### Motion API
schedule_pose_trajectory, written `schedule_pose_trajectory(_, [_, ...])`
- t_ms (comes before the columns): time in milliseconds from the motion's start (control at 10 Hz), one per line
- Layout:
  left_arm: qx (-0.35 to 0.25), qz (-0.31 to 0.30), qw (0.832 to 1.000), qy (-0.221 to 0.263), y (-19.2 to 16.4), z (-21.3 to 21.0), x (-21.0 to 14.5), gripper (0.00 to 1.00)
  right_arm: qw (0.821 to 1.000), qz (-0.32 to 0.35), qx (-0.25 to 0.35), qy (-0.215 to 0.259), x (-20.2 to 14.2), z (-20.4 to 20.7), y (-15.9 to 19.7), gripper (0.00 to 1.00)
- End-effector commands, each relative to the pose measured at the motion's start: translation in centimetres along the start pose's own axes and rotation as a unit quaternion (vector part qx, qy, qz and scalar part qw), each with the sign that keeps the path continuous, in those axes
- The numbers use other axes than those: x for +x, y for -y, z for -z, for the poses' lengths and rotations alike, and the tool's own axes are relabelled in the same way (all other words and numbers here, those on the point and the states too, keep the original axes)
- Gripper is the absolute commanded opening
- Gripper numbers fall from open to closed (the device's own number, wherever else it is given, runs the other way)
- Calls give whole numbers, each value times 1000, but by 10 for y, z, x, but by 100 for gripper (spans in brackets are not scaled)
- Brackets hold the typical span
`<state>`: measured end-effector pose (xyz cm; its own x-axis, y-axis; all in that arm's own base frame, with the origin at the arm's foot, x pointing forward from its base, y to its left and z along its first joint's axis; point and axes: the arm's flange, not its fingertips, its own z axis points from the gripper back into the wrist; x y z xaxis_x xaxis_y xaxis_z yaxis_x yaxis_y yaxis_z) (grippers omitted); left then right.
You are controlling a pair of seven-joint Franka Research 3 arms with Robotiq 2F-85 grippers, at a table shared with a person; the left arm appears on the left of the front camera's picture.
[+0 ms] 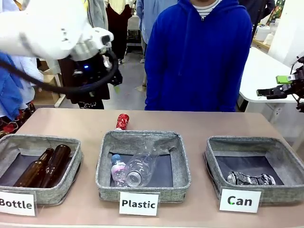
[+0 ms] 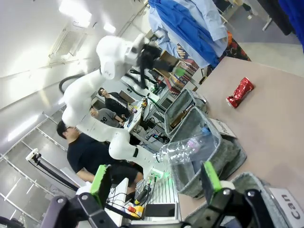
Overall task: Sort the can waste into the basket.
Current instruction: Pick up the can waste from the table and place it in the right Fabric basket.
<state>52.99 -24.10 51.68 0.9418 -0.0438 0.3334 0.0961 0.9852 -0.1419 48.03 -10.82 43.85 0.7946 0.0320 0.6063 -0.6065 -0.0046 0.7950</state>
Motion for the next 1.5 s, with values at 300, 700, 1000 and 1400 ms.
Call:
schedule_pose_trajectory(300, [68,6,997,-36,84,100,74,100,1000,-9,1,-10,0,-2,-2,100])
schedule_pose_trajectory(700, [53,37,993,-94,85,151,99,100,1000,-9,1,-10,0,-2,-2,100])
schedule_pose_trajectory(1000, [43,28,992,-116,64,192,103,100,1000,-9,1,-10,0,-2,-2,100])
schedule_pose_trajectory(1400, [78,-41,988,-128,52,211,83,100,1000,-9,1,-10,0,-2,-2,100])
